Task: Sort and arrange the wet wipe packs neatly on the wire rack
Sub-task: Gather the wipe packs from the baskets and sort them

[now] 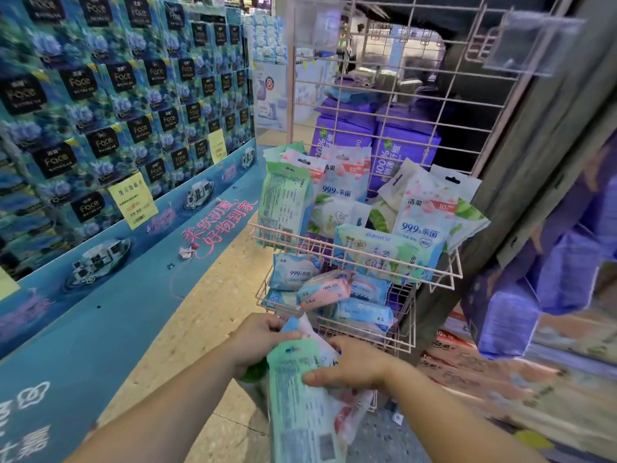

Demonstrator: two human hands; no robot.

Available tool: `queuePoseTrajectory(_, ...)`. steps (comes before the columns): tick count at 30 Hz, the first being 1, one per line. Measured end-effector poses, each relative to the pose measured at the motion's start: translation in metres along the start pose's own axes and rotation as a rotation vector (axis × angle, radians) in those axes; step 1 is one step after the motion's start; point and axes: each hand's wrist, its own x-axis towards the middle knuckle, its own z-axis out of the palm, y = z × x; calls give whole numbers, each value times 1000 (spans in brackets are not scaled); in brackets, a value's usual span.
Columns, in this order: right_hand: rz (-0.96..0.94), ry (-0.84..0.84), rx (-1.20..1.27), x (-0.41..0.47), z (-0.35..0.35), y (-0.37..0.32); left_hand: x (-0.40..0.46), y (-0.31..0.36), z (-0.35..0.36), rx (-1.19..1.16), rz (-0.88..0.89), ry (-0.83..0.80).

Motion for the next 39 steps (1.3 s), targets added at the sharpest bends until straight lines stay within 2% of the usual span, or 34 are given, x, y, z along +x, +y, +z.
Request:
queuePoseTrajectory(2, 5, -11, 246, 2, 4, 5, 4, -3, 8, -143, -82, 73)
queuePoseTrajectory(4, 8, -6, 376, 5, 7, 8, 7, -6, 14, -303, -216, 88)
queuePoseTrajectory(6, 10, 12, 450, 2, 7, 8, 8, -5, 19, -457, -361, 24)
queuePoseTrajectory(9, 31, 62, 546, 0, 9, 11, 14, -3, 17, -642, -399, -67)
queuePoseTrajectory(11, 39, 107, 592, 0, 12, 10, 8, 1, 12, -667, -350, -169)
queuePoseTrajectory(13, 48, 156, 666, 5, 15, 10, 3, 2, 9, -621, -237, -290)
queuePoseTrajectory(14, 43, 171, 699, 6, 15, 7, 2, -1, 7, -604, -173, -302)
queuePoseTrajectory(16, 6, 143, 749, 9, 13, 7, 3, -5, 5, -584, -99, -235)
queuePoseTrajectory(21, -78, -65, 950, 14, 24, 4, 2, 2, 16, -698, 91, -69)
queuePoseTrajectory(24, -147, -97, 1048, 21, 33, 3, 2, 11, 30, -463, 180, 74)
queuePoseTrajectory(26, -98, -16, 1031, 23, 34, 5, 5, 11, 35, -350, 151, 117)
queuePoseTrajectory(29, -18, 117, 1001, 22, 29, 18, 9, 10, 28, -262, 44, -121)
queuePoseTrajectory(30, -7, 146, 976, 19, 26, 21, 14, 11, 21, -174, 26, -149)
queuePoseTrajectory(31, -8, 180, 945, 17, 22, 25, 20, 14, 10, -41, 36, -97)
queuePoseTrajectory(34, -30, 328, 925, 16, 10, 36, 51, 16, -20, 359, 107, 238)
queuePoseTrajectory(35, -42, 369, 935, 18, 6, 39, 66, 13, -26, 442, 116, 263)
queuePoseTrajectory(37, -39, 441, 961, 23, 2, 43, 88, 14, -27, 540, 76, 212)
queuePoseTrajectory(39, -31, 486, 986, 25, -1, 47, 108, 13, -19, 633, 14, 50)
